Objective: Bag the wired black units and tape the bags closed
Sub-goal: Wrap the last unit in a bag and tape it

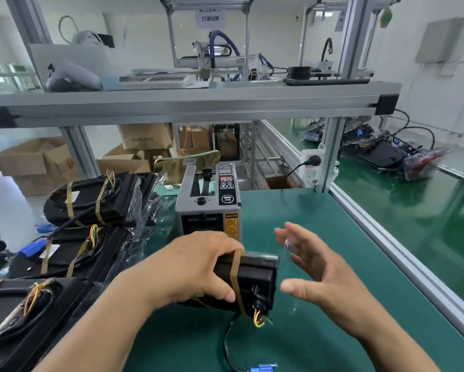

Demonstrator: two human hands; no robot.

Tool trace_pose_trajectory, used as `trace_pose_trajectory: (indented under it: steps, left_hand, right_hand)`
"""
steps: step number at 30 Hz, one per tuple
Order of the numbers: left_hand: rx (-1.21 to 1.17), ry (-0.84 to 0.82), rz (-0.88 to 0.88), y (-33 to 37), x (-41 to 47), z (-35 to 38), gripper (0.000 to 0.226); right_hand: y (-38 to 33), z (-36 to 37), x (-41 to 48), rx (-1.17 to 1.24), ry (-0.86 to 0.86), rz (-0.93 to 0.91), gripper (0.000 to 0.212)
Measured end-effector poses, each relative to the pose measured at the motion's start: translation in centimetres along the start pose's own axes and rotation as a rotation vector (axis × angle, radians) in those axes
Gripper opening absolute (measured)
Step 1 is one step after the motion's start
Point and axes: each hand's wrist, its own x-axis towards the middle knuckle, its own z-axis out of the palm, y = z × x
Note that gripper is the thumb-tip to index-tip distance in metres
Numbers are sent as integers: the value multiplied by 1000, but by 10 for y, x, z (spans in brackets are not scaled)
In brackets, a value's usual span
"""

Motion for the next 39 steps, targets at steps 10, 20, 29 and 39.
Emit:
trace_pose_trajectory:
  steps: [10, 20, 29, 39]
  left_hand:
    - [64, -5, 16, -22, 9, 28, 80]
    - [-1341, 596, -843, -64, 42, 47, 14]
    - [-1639, 521, -947, -68, 63, 42, 17]
    - [-1614, 721, -1012, -61, 79, 44, 15]
  right_hand:
    - [21, 20, -13, 190, -190, 187, 53]
    - [16, 23, -38, 43, 38, 68, 43]
    - [7, 21, -45, 92, 51, 84, 45]
    - [9, 25, -47, 118, 105, 100, 44]
